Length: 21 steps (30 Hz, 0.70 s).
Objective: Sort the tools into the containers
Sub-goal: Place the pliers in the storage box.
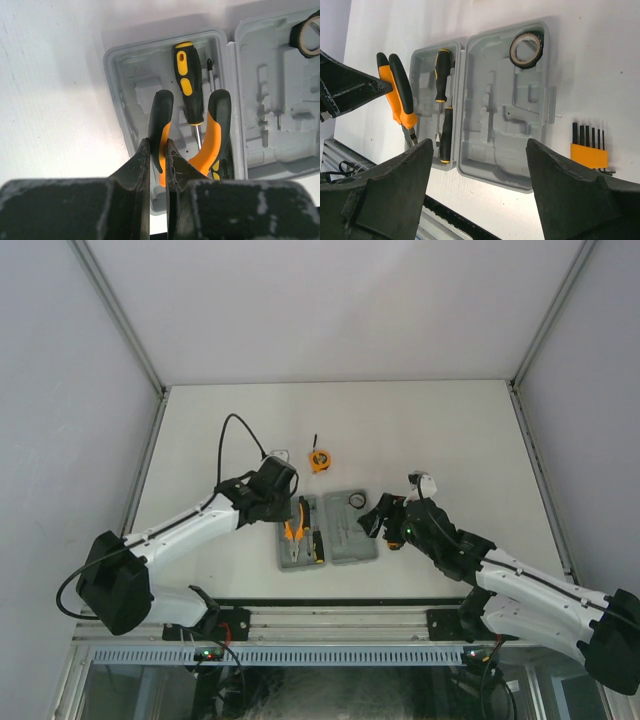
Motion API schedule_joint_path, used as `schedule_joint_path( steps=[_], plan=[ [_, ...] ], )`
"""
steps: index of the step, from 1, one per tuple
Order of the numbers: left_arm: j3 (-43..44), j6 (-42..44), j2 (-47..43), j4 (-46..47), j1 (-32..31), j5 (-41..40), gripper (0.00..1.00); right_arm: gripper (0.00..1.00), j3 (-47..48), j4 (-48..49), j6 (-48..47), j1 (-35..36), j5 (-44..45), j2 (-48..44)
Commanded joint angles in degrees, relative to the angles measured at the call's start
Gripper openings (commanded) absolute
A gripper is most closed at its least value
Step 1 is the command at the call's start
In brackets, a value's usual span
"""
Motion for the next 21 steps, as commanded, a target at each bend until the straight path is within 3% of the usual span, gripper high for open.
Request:
schedule_joint_path(
  steps=[1, 21],
  plan=[
    [1.50, -1.44, 1.71, 1.28, 1.23, -0.54, 0.00, 0.75, 0.07, 0.52, 1.65, -0.28, -1.13, 0.56],
    [6.11, 0.78, 9.88, 2.38, 5.37, 0.91, 0.00, 0.73, 0.09, 0.13, 1.76, -0.66, -1.68, 1.59]
  ],
)
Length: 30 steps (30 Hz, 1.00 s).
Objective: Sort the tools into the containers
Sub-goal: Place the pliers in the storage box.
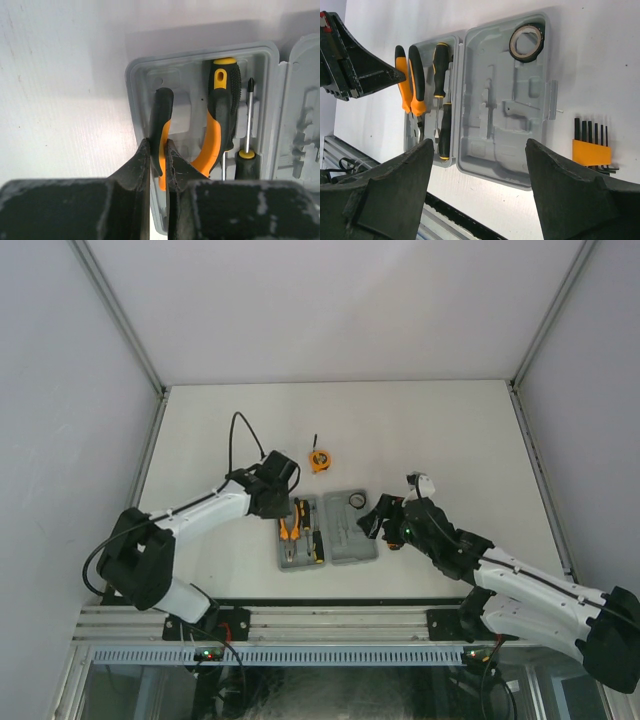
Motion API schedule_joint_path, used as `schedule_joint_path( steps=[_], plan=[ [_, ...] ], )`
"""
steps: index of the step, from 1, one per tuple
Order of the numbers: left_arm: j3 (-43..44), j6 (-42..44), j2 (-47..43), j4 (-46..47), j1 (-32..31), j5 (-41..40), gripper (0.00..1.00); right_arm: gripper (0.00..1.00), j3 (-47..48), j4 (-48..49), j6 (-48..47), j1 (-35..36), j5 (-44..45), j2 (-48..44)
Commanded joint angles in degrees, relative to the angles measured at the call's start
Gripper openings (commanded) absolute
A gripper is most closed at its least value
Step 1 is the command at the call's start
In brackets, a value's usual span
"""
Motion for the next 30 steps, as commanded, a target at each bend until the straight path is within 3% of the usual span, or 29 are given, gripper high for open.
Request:
schedule_joint_path(
  steps=[1, 5, 21, 30],
  plan=[
    [4.37, 0.84, 0.77, 2.52, 1.16, 0.32, 0.00, 0.73, 0.09, 0.54, 0.77, -0.29, -0.13, 0.41],
    [4.76, 0.54, 2.07, 2.67, 1.58, 0.24, 0.01, 0.73, 0.14, 0.72, 0.77, -0.31, -0.55, 0.59],
    [5.39, 1.04, -2.23, 2.44, 2.39, 0.68, 0.32, 0.73, 0.10, -0.48, 0.41, -1.14, -0.48, -0.89],
    [2.26, 2.86, -9.62, 5.65, 3.12, 2.18, 0.36, 0.71, 0.09, -0.88, 0.64, -1.28, -0.12, -1.72]
  ],
)
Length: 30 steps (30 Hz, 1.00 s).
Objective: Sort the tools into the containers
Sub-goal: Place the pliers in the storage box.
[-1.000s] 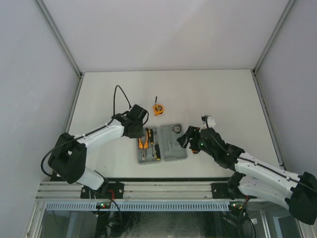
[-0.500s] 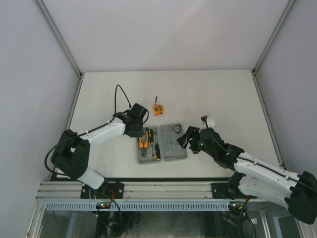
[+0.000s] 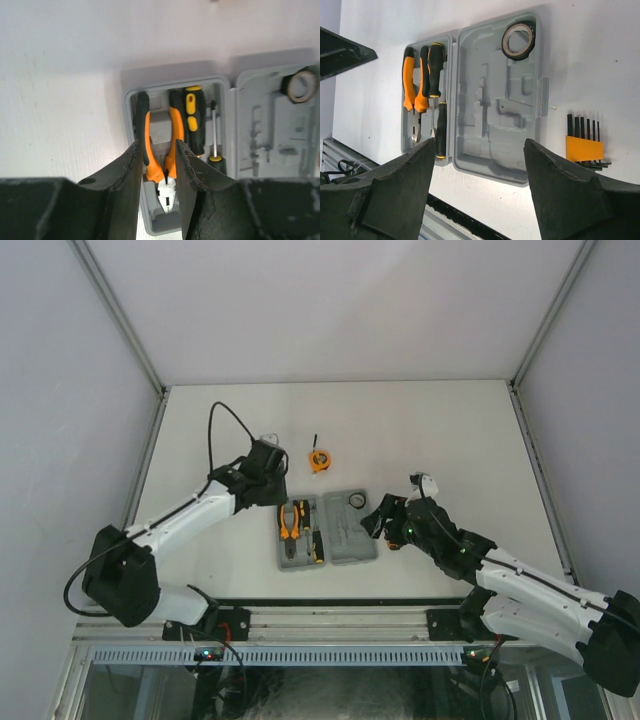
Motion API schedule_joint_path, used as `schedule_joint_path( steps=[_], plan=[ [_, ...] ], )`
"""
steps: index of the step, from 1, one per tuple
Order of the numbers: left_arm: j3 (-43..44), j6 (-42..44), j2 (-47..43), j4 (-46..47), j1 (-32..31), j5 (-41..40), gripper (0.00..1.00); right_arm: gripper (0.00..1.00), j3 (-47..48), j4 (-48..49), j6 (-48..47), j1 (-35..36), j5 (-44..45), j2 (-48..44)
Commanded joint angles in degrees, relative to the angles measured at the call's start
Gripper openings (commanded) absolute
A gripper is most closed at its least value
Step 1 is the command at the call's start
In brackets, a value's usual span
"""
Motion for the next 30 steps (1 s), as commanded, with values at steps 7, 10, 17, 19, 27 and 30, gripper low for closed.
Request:
schedule_joint_path(
  steps=[7, 10, 17, 19, 27, 30],
  plan=[
    [-7.92, 1.75, -15.84, 10.45, 0.54, 1.39, 0.39, 0.70, 1.18, 1.63, -0.52, -0.12, 0.99, -0.32],
    [-10.91, 1.39, -19.33, 12.04, 0.67, 0.45, 0.41, 0.68, 2.61, 1.54, -0.97, 0.04, 1.20, 1.16],
    [-17.26, 0.18, -23.04, 14.41, 1.48, -0.39, 0.40, 0.62, 8.38, 3.77, -1.63, 2.08, 0.47, 9.21],
    [-19.43, -0.62, -23.99, 15.35, 2.30, -0.10, 0.40, 0.61, 11.27, 3.99, -2.26, 3.21, 0.38, 13.56],
    [-27.79, -5.20, -29.57, 18.24, 4.79, 1.05, 0.40, 0.58, 24.38, 4.16, -3.62, 7.33, -0.95, 30.66],
    [-31.55, -8.49, -32.81, 17.96, 4.80, -0.01, 0.39, 0.58, 30.69, 2.46, -3.87, 8.63, -1.03, 36.98]
  ],
)
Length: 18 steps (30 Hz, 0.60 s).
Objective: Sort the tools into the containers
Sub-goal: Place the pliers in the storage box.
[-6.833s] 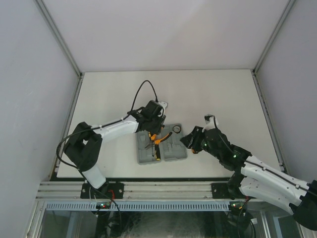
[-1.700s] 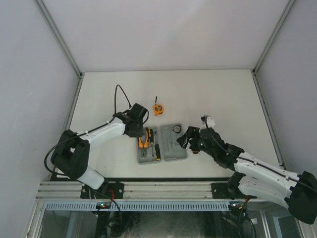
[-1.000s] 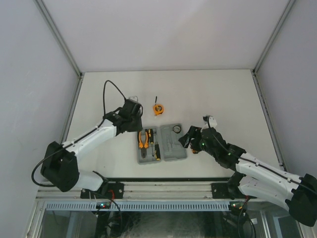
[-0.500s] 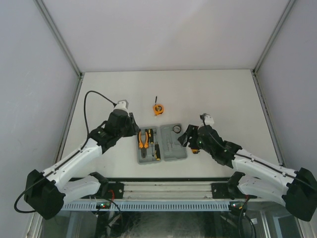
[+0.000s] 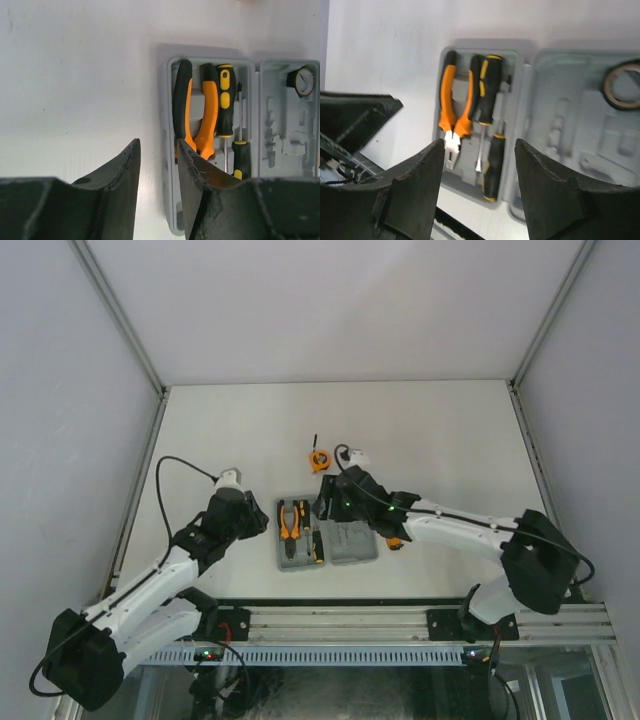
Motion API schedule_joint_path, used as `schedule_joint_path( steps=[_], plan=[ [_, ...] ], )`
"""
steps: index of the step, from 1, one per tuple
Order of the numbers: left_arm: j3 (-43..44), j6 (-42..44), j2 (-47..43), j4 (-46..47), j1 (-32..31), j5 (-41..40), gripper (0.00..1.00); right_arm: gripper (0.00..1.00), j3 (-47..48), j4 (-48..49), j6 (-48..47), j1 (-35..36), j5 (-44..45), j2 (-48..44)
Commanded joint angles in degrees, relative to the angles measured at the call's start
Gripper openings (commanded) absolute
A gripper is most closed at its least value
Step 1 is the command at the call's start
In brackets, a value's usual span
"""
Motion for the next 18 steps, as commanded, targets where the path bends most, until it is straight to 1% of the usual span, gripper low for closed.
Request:
schedule_joint_path(
  steps=[1, 4, 8, 11, 18],
  plan=[
    [-4.98, -5.89, -5.26, 2.77, 0.50, -1.23, 0.39, 0.58, 8.64, 0.01, -1.30, 2.08, -0.55, 7.87],
    [-8.02, -7.69, -9.30, 2.31, 0.50, -1.75, 0.39, 0.58, 12.51, -1.19, -0.93, 3.07, -0.76, 12.16],
    [-10.61, -7.81, -12.79, 1.53, 0.50, -2.10, 0.39, 0.56, 17.48, -4.38, -1.56, 4.50, -0.14, 16.94],
    [-11.28, -6.97, -13.80, 0.99, 0.50, -1.97, 0.39, 0.54, 21.44, -7.04, -2.51, 5.47, 0.02, 20.05],
    [-11.94, -6.25, -14.16, 0.67, 0.50, -1.81, 0.38, 0.53, 28.02, -12.02, -4.07, 6.58, 1.06, 25.85]
  ],
)
